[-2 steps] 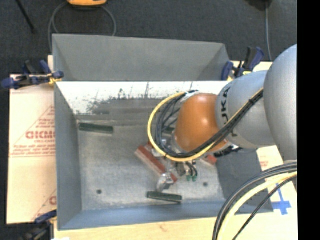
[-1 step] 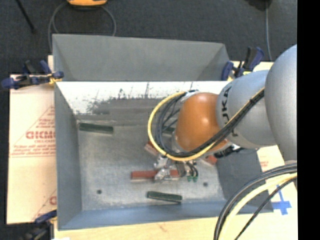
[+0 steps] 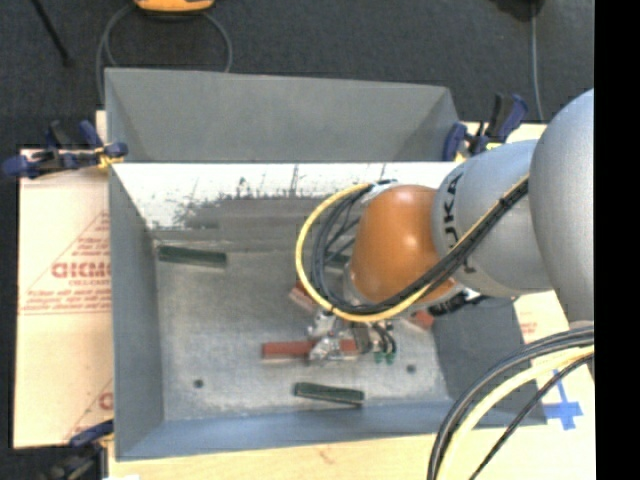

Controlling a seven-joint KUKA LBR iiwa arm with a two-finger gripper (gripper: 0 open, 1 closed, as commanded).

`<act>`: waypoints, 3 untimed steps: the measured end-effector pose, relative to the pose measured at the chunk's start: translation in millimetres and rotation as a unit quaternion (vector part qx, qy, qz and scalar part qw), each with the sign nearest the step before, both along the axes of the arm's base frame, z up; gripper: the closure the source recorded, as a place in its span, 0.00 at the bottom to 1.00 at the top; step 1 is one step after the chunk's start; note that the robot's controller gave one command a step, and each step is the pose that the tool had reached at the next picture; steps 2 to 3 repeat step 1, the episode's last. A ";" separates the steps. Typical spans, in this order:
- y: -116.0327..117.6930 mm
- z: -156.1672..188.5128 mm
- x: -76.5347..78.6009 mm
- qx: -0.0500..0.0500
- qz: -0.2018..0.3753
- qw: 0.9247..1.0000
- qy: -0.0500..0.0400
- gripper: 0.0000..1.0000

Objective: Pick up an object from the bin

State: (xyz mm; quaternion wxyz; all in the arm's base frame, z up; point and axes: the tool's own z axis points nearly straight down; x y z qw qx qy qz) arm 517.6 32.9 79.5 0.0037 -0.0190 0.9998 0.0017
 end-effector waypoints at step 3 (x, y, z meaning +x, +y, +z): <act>-11.2 129.0 18.8 -0.002 -0.004 1.000 0.002 1.00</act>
Offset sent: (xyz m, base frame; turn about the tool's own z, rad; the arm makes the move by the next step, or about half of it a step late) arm 0.0000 0.0000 0.0000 0.0000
